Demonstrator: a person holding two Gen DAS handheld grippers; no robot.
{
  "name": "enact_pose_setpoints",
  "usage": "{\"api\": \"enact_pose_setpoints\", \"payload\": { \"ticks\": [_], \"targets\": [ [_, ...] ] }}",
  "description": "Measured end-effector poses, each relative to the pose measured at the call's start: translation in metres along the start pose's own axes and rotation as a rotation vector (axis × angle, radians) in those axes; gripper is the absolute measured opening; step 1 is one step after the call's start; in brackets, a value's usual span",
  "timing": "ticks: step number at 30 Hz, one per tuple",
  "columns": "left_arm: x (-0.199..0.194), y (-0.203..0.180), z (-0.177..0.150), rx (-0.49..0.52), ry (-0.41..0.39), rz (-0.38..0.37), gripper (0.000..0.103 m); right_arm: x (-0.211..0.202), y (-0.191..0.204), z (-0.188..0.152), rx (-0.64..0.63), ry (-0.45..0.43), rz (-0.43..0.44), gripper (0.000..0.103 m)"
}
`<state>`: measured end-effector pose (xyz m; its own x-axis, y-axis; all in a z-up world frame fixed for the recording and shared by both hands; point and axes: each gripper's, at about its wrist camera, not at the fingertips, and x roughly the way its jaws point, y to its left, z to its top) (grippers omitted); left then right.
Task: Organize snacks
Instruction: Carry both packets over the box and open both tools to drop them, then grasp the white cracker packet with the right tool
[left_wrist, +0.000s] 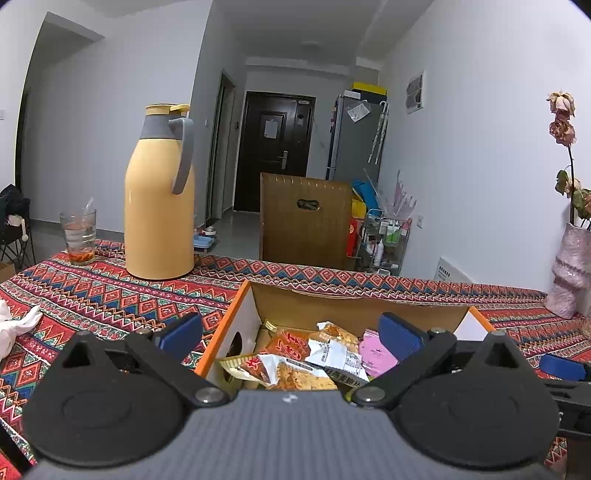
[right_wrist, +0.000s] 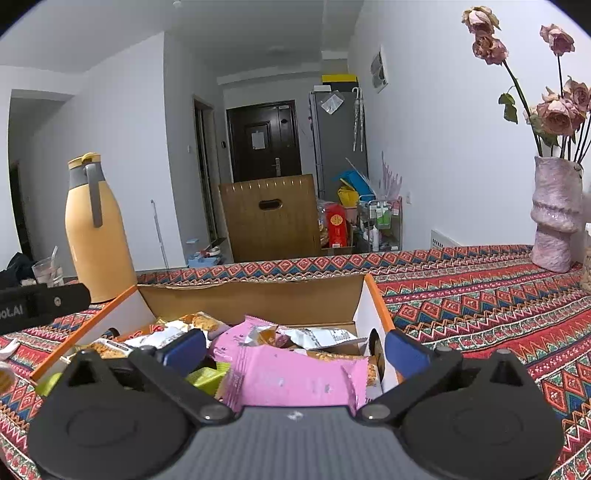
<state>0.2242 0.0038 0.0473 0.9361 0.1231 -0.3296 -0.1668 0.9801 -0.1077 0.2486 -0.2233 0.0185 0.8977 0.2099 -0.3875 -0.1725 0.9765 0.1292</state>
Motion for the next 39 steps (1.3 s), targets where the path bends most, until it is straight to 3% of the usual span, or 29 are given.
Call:
{"api": "enact_pose_setpoints", "payload": {
  "ticks": [22, 39],
  "targets": [
    [-0.043, 0.006, 0.011, 0.028, 0.003, -0.007, 0.103, -0.051, 0.009, 0.011, -0.055, -0.027, 0.029, 0.103],
    [-0.069, 0.045, -0.031, 0.046, 0.145, 0.01, 0.103, -0.07, 0.001, -0.041, -0.124, 0.147, 0.023, 0.103]
  ]
}}
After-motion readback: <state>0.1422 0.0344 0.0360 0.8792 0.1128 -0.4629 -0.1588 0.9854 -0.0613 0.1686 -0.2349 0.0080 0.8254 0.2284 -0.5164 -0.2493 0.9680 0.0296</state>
